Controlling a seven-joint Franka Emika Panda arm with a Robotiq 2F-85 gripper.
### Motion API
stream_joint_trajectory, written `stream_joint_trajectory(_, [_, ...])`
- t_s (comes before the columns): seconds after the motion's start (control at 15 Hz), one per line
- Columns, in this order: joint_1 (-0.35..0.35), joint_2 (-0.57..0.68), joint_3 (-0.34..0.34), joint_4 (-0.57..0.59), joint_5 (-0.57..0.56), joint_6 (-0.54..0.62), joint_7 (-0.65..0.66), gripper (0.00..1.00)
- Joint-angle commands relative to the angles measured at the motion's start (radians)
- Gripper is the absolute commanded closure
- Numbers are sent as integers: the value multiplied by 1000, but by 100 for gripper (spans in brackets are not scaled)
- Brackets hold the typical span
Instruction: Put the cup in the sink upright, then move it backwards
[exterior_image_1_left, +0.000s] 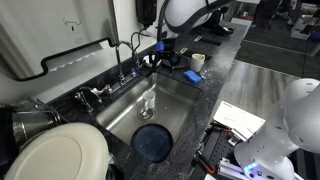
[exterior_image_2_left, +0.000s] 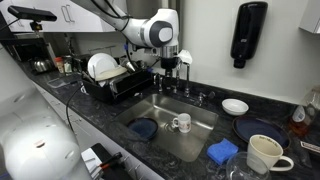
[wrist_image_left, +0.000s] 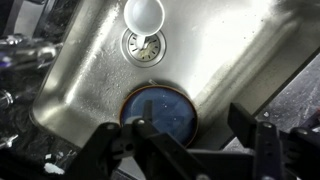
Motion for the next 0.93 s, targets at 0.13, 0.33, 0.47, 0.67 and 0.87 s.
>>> stream_joint_trajectory(0.13, [82,-87,-15,-70,57,91,-240,0])
stream_joint_trajectory(0.33, [109,-70,-5,-60,40,120,-358,0])
stream_joint_trajectory(0.47, [125,-36,-2,-42,41,141,-445,0])
stream_joint_trajectory(0.67, [357,7,-129,-23,-62,176,-394,0])
stream_joint_trajectory(0.87, [600,13,-267,-36,-160,208,-371,0])
